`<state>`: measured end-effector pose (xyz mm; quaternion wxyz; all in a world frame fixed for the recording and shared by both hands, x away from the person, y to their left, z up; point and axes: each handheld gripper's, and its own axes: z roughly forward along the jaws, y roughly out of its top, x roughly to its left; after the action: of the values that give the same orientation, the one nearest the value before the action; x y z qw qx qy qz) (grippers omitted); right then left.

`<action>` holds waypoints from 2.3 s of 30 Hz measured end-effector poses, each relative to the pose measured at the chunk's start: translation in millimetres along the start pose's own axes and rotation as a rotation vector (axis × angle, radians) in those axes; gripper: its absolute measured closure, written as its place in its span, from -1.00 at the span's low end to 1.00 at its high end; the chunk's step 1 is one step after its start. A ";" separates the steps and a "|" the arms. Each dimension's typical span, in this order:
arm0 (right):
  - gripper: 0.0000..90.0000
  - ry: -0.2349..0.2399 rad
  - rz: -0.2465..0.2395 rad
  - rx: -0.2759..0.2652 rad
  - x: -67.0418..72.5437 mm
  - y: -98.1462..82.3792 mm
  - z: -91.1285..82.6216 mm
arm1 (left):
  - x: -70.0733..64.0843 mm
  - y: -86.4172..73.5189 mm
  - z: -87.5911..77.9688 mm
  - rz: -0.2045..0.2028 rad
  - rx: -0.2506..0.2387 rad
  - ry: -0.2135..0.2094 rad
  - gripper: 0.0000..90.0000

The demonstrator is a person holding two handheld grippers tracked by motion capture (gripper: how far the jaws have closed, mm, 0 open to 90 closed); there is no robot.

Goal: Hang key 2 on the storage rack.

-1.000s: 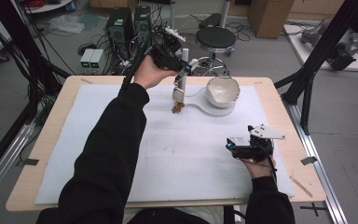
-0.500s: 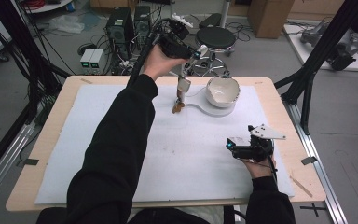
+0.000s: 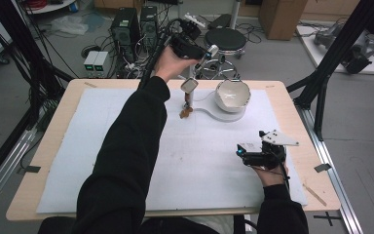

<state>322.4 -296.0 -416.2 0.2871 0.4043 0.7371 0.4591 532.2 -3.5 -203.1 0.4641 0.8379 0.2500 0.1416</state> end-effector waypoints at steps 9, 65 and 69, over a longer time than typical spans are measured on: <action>-0.98 0.005 -0.005 -0.006 0.2 0.2 0.2 | 3.7 5.8 -1.4 -0.034 -0.040 0.053 0.66; -0.98 0.003 -0.014 0.011 1.3 -0.5 2.6 | 30.9 -88.7 -44.7 -0.123 -0.076 0.076 -0.88; -0.98 0.004 -0.013 0.012 1.2 -0.4 2.4 | 28.0 -97.1 -48.9 -0.114 -0.075 0.085 -0.88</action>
<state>323.5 -293.9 -417.7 0.2864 0.4002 0.7430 0.4537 504.7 89.6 -259.4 0.4912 0.7977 0.3112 0.1599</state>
